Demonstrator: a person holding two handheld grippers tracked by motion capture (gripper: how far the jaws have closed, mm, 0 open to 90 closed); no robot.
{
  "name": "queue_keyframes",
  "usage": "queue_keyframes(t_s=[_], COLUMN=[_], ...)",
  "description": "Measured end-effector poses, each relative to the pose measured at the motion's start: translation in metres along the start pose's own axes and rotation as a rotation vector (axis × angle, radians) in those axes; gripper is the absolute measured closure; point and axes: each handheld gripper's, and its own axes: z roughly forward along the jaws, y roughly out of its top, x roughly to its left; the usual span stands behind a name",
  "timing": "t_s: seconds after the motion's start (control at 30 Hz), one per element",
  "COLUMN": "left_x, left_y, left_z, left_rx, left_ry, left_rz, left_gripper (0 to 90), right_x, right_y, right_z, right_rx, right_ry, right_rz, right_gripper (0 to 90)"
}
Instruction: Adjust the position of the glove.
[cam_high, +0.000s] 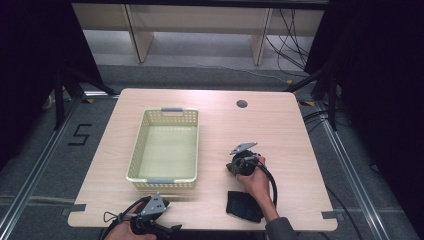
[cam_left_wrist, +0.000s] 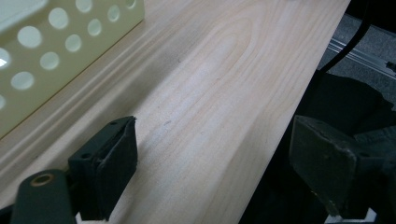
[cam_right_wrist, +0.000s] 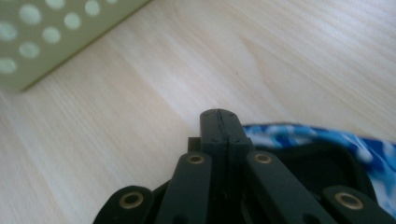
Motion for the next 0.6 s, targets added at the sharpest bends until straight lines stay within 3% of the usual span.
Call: queue_keyframes(t_s=[0.07,0.17,0.2,0.23,0.33,0.4,0.43,0.6], left_x=[-0.001,-0.001,-0.001,-0.002,-0.001,-0.001,0.0,-0.001], left_y=[0.0,0.0,0.0,0.0,0.001,0.001,0.001,0.001], left_z=[-0.001,-0.002,-0.001,0.0,-0.001,-0.001,-0.001,-0.001], left_rx=[-0.004,-0.005,-0.003,-0.012,-0.007,-0.007,0.001,-0.008], left_ry=[0.007,0.005,0.005,0.009,0.007,0.007,0.011,0.005], left_rz=[0.003,0.006,0.005,0.01,0.029,0.027,0.038,0.028], left_gripper=[15.2,15.2,15.2,15.2,15.2,15.2,15.2,15.2], right_x=[0.0,-0.003,-0.006,-0.01,-0.015,-0.021,-0.021,-0.028], right_y=[0.003,0.004,0.005,0.002,-0.003,-0.008,-0.011,-0.024], right_z=[-0.001,-0.014,-0.021,-0.031,-0.036,-0.04,-0.043,-0.052], right_rx=[0.023,-0.018,-0.012,-0.041,-0.071,-0.058,-0.037,-0.022], right_ry=[-0.001,-0.015,-0.003,-0.004,-0.013,-0.014,-0.021,-0.021], right_rz=[0.003,-0.004,-0.007,-0.023,-0.036,-0.075,-0.063,-0.094], right_gripper=[89.7,86.1,84.5,82.6,78.6,76.6,75.6,67.0])
